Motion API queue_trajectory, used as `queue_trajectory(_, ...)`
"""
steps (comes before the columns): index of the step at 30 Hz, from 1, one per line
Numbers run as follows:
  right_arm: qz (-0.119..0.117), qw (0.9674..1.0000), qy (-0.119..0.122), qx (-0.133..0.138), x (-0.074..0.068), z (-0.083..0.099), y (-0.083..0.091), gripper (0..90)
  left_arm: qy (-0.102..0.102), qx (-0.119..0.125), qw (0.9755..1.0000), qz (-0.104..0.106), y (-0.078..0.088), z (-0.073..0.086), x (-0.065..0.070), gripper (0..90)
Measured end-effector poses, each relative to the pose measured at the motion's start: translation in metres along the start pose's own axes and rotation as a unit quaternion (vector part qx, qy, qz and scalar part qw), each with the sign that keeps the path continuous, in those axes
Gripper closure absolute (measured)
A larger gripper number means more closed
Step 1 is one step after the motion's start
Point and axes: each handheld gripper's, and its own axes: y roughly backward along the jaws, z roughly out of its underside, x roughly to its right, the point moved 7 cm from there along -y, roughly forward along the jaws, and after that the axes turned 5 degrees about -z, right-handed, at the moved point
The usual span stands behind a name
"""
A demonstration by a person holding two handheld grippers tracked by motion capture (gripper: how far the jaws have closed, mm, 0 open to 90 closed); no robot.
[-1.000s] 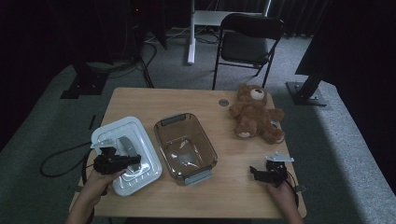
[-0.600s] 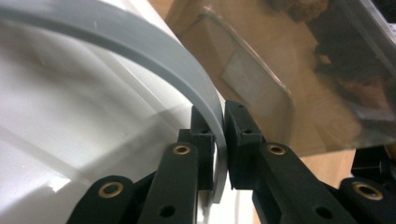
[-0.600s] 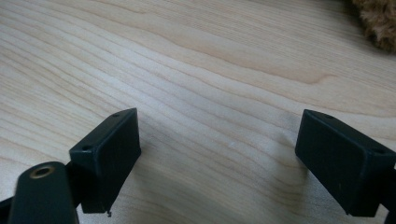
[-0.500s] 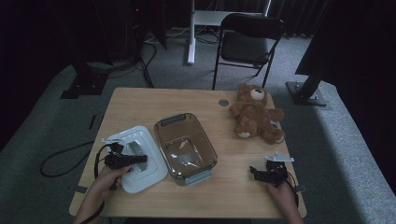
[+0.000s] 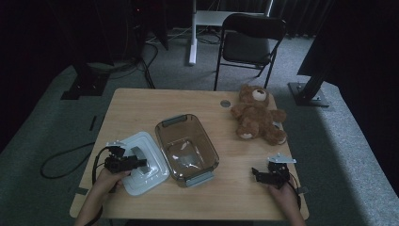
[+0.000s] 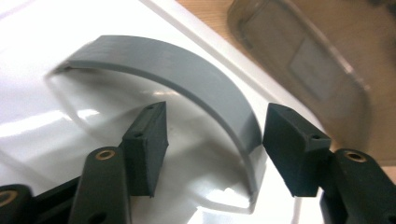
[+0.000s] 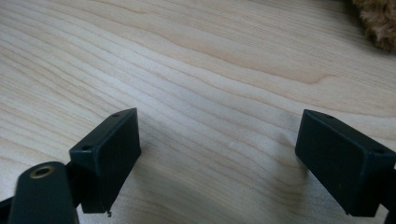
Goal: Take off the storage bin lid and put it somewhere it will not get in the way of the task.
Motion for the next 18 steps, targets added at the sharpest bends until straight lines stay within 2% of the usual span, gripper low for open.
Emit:
queue_trajectory(8,0.0,1.0,0.0,0.0,0.0,0.0,0.0,13.2,-0.015,0.009,0.9997,-0.014,0.005,0.004,-0.001,37.6)
queue_trajectory(10,0.0,1.0,0.0,0.0,0.0,0.0,0.0,13.2,-0.017,0.011,0.9995,-0.026,0.007,0.005,-0.002,33.7)
queue_trajectory(15,0.001,1.0,0.0,0.0,0.0,0.0,0.0,13.2,-0.018,0.017,0.9991,-0.033,0.013,0.009,-0.005,32.9)
queue_trajectory(18,0.001,1.0,-0.001,0.0,0.0,0.0,0.0,13.2,-0.032,0.021,0.9981,-0.047,0.018,0.013,-0.006,26.5)
